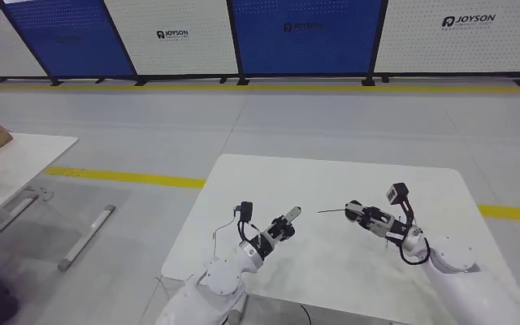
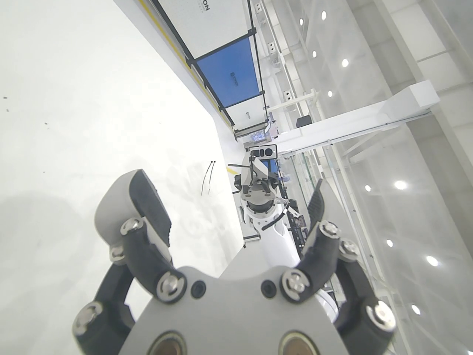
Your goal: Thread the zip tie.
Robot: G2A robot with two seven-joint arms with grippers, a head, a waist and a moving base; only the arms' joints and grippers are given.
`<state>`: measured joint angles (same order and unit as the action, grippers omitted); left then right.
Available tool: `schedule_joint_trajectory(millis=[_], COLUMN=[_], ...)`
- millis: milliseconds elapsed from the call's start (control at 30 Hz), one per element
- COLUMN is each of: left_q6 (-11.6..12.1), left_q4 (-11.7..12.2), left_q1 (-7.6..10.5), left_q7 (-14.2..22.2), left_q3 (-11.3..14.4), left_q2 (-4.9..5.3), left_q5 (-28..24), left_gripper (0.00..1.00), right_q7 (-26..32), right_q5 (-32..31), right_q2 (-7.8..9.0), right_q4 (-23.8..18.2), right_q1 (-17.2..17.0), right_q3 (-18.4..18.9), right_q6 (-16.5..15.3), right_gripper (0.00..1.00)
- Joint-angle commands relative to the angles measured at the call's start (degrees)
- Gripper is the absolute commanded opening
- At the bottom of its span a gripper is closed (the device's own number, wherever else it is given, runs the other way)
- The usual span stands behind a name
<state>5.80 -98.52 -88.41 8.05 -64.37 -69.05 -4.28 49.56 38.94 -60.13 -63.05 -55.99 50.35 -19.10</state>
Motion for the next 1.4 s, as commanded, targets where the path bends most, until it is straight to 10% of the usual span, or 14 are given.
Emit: schedule_joint_trajectory(millis=[0, 400, 967, 1367], left_q6=[0.0, 0.57, 2.67, -0.26], left_q4=[0.0, 7.63, 5.58, 4.99], left_q1=[0.0, 4.25, 3.99, 4.9], left_q7=[0.0, 0.49, 2.09, 1.64], left_q3=[0.0, 5.96, 6.05, 6.03], left_q2=[0.0, -1.65, -1.85, -2.13], left_q5=[0.0, -6.25, -10.7, -14.27], left_gripper=[1.0, 1.0, 1.0, 1.0], right_q7=[0.03, -3.1, -6.63, -9.8], right_q5=[0.02, 0.57, -4.02, -7.87], right_q2=[0.0, -2.23, -2.78, -3.37], right_q4=[0.01, -4.28, -5.73, -6.41], right_q1=[0.0, -3.78, -4.32, -4.15], right_q3=[0.0, -0.05, -1.08, -2.03], right_q6=[-0.01, -0.38, 0.75, 1.8], right_gripper=[0.0, 0.0, 0.0, 0.0])
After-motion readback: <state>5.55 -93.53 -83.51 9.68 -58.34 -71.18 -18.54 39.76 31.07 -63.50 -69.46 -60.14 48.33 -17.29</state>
